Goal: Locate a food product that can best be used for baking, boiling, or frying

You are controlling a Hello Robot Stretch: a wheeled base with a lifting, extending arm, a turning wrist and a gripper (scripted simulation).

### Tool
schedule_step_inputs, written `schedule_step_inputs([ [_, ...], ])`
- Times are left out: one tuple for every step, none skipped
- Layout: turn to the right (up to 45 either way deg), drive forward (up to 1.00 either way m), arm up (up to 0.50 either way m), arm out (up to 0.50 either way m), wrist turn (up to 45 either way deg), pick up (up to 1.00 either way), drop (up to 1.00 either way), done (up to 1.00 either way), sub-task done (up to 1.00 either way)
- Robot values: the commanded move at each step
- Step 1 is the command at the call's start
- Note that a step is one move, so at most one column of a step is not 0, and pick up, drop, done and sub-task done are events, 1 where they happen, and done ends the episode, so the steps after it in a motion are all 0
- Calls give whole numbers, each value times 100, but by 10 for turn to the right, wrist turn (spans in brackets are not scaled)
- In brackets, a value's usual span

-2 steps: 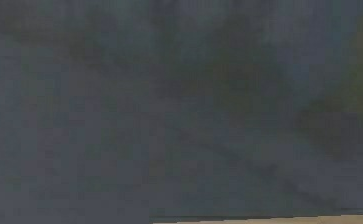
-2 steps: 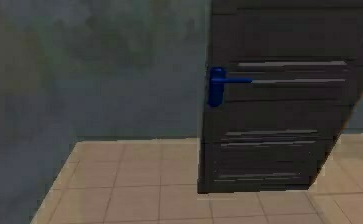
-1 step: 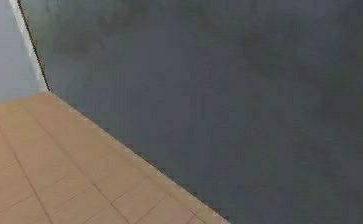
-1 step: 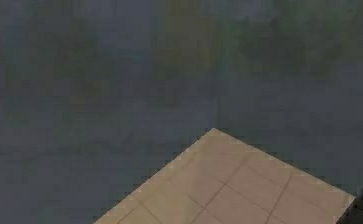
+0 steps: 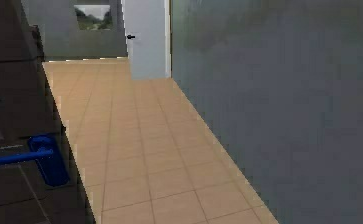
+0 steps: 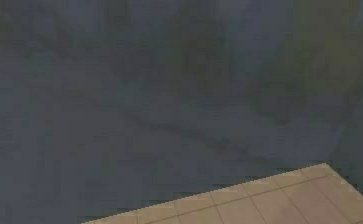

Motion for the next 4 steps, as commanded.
schedule_step_inputs([
  [0, 60, 0, 0, 0, 0, 0, 0, 0],
  [-120, 0, 0, 0, 0, 0, 0, 0, 0],
  [0, 45, 0, 0, 0, 0, 0, 0, 0],
  [-90, 0, 0, 0, 0, 0, 0, 0, 0],
])
